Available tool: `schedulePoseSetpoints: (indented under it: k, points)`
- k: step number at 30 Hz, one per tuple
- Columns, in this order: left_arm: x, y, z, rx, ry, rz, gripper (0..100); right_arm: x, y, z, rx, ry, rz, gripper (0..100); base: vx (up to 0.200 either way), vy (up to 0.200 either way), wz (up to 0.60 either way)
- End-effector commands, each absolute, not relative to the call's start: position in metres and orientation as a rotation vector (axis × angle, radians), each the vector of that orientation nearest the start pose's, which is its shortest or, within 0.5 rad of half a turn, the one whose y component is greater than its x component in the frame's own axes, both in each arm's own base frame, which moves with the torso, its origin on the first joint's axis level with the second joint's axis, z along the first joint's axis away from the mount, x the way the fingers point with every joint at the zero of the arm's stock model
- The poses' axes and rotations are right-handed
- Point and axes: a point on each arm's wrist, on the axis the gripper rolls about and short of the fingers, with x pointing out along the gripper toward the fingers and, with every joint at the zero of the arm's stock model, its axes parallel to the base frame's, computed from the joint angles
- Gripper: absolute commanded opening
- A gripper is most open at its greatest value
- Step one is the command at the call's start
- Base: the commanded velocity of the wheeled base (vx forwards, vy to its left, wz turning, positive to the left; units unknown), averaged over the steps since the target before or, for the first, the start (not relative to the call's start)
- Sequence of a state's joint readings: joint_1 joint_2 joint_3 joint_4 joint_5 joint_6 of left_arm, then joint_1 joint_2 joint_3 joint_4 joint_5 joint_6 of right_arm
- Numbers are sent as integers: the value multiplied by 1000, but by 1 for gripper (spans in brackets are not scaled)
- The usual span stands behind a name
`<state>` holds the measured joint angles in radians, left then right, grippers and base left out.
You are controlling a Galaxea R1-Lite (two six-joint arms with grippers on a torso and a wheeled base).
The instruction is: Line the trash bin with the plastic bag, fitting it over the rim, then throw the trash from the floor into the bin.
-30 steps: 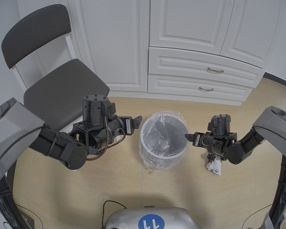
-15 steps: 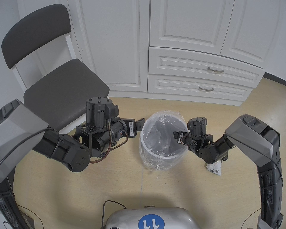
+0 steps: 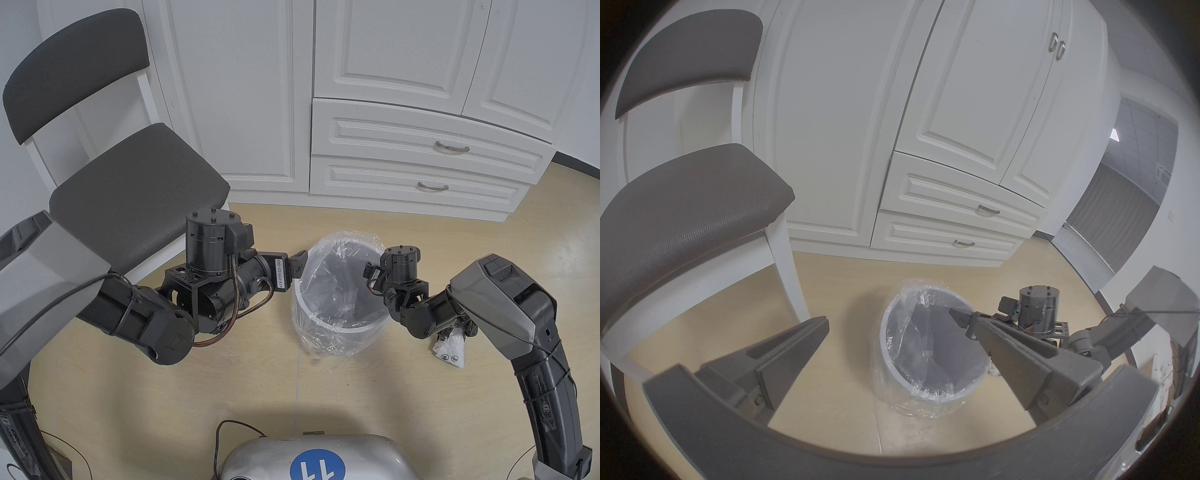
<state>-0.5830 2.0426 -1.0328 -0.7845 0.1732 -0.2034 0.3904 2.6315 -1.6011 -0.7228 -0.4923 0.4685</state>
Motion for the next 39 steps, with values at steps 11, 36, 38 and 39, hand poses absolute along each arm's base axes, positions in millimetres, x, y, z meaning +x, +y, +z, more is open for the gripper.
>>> schedulePoseSetpoints:
  k: [11, 36, 38, 39]
  points:
    - [331, -213, 135, -117, 252, -384, 100, 489, 177, -4, 366, 223, -213, 100, 0, 0, 0]
    - [411, -259, 38, -58, 400, -339, 100, 447, 167, 43, 317, 399, -144, 100, 0, 0, 0]
    - [427, -261, 42, -50, 415, -309, 100, 446, 167, 46, 318, 397, -144, 100, 0, 0, 0]
    - [434, -263, 42, -40, 432, -302, 100, 445, 166, 49, 318, 398, -144, 100, 0, 0, 0]
